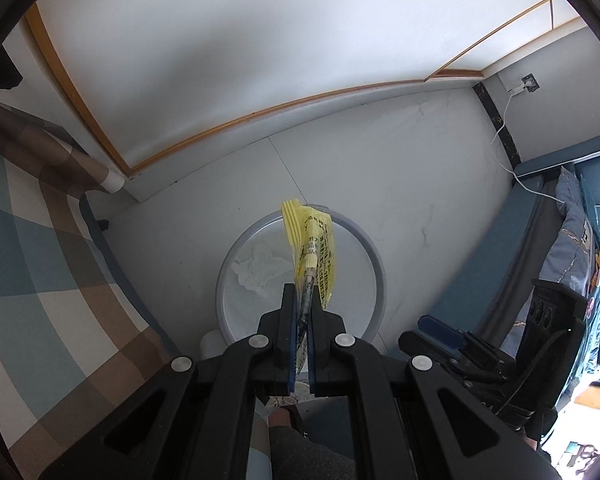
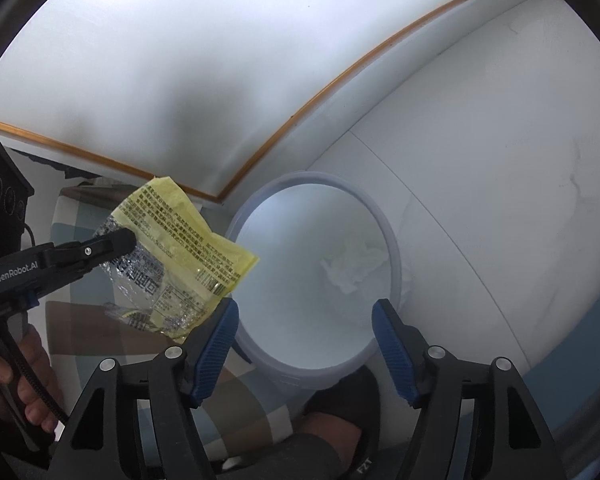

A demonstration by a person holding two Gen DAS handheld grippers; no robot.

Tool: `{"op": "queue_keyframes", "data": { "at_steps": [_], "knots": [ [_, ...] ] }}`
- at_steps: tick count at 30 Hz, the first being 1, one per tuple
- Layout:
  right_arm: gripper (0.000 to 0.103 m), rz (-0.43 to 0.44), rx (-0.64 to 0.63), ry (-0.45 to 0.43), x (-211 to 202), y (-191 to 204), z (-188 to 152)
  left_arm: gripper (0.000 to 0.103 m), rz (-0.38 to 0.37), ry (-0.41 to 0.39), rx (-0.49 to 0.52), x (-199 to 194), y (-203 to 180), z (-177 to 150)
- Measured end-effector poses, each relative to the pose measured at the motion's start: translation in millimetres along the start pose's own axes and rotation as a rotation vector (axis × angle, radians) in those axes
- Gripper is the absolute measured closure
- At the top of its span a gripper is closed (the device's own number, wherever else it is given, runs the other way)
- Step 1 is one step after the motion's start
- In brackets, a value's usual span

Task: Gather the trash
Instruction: 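Open the right tool over the bin while the left tool releases the wrapper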

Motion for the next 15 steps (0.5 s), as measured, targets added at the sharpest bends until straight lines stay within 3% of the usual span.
{"op": "queue_keyframes", "data": {
  "at_steps": [7,9,12,14,15],
  "knots": [
    [0.031,-0.007,0.022,-0.037,-7,-7,2,0.102,0.005,0.076,0.004,14,-7,-9],
    [0.031,-0.008,0.029,-0.043,-11,-10,4,0.097,0.004,0.095,0.004,17,-9,-10],
    [0.031,-0.01,0.031,-0.05,-15,-14,4,0.075,0.011,0.095,-0.009,16,-10,-8],
    [0.03,-0.013,0.029,-0.058,-20,-15,3,0.052,0.006,0.068,-0.01,10,-12,-5],
    [0.03,-0.013,0.03,-0.063,-22,-15,4,0.048,0.006,0.053,-0.002,7,-13,-4]
  ]
}}
Point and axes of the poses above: each gripper's, at about its wrist camera, not at the fingertips, and x roughly the way its jaws point, y to its left, z to its top, the point moved 8 cm from there along x, roughly the way its jaws point, and after that the axes turned 7 degrees about -y, right-handed, at the moved point
